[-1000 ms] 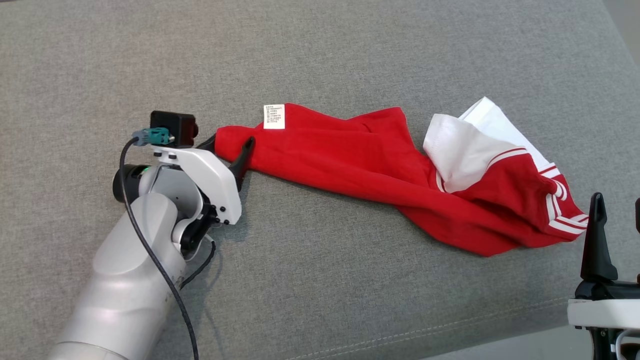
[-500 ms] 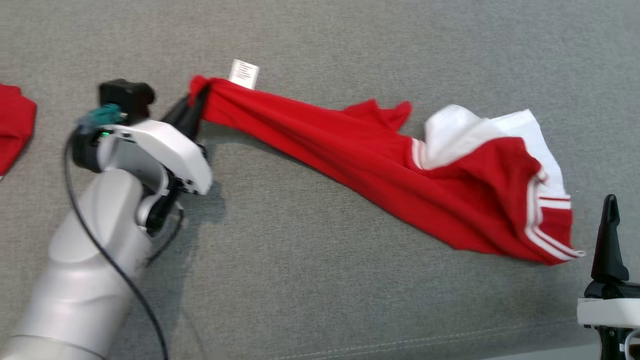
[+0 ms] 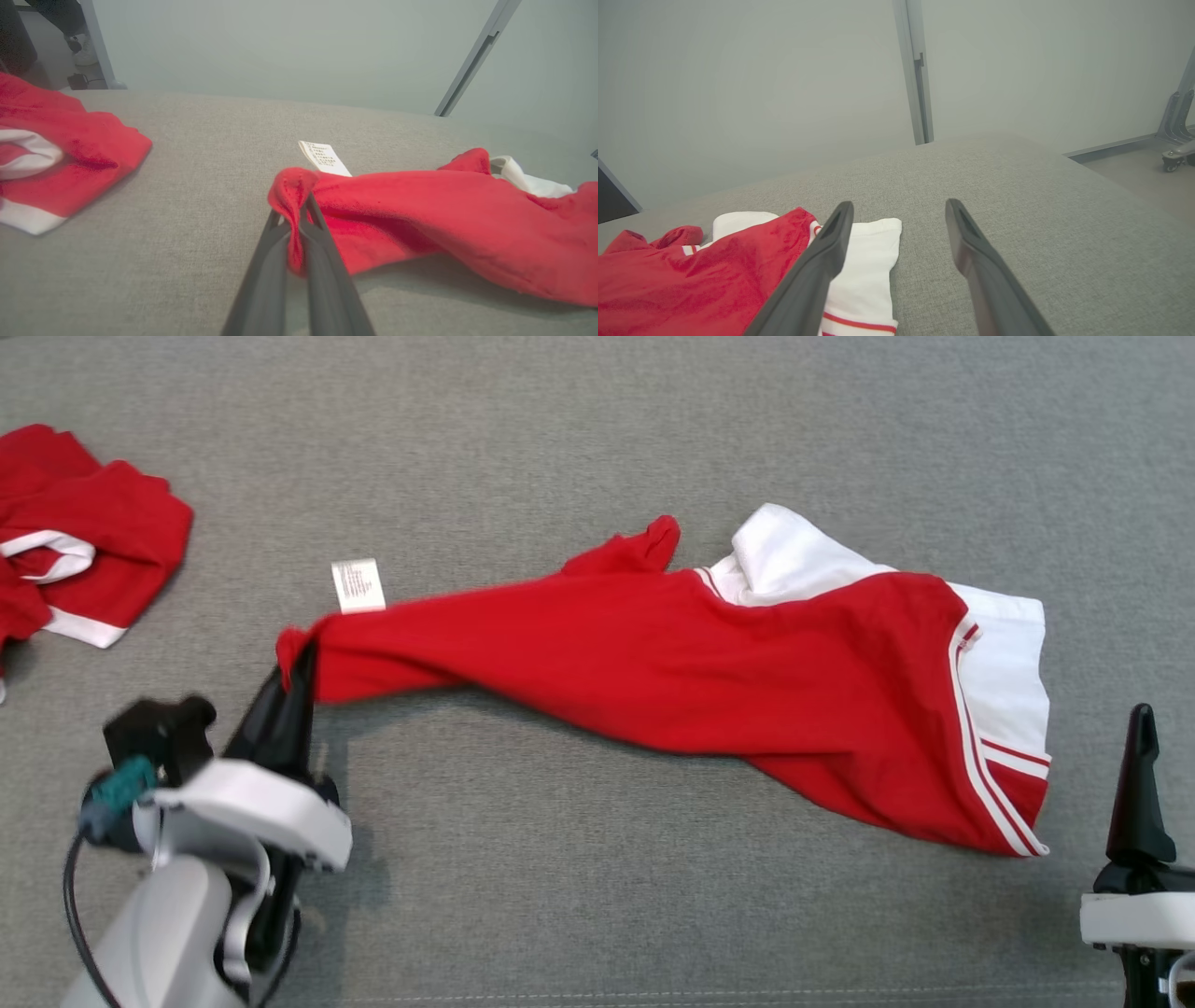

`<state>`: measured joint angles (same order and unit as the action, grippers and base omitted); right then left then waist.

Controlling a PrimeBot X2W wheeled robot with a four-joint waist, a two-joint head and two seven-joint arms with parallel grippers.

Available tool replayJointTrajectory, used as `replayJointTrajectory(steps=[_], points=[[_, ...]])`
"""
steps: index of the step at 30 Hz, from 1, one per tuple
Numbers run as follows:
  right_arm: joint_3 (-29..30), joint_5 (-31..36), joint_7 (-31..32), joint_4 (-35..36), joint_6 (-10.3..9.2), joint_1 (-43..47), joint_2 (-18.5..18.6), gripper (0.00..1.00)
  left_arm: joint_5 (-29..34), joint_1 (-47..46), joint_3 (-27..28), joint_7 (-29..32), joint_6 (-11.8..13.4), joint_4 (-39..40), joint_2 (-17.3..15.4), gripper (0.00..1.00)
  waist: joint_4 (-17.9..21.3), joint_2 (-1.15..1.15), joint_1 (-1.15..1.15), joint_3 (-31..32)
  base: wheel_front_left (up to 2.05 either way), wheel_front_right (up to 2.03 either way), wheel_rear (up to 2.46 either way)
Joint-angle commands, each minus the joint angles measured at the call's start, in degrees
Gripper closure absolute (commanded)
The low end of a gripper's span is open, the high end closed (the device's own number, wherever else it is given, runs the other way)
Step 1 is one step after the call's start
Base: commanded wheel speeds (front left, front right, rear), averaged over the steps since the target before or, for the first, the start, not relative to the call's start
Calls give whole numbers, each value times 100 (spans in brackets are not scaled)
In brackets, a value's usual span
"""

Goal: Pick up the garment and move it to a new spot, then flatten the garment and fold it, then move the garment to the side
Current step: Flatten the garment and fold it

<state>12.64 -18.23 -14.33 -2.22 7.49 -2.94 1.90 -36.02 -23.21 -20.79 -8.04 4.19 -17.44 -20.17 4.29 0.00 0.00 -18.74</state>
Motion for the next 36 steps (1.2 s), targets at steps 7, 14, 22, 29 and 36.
replayJointTrajectory(steps=[7,14,22,29,36], points=[[101,-11,-66,46,0,219,98,0,-231,1243,239,-135,434,1036,-95,100,-328,0,0,206,0,0,0],[220,-99,-43,-9,0,521,98,0,-300,1918,149,-293,569,937,79,100,-372,0,0,441,0,0,0],[223,-188,-14,-47,0,710,98,0,-446,2017,259,-421,654,650,263,0,-387,0,0,590,0,0,0],[297,-64,7,9,0,635,98,0,-206,1944,545,-522,1078,976,93,0,-402,0,0,730,0,0,0],[223,503,191,267,0,410,98,0,194,1993,430,-190,1527,2034,-193,0,-490,0,0,952,0,0,0]])
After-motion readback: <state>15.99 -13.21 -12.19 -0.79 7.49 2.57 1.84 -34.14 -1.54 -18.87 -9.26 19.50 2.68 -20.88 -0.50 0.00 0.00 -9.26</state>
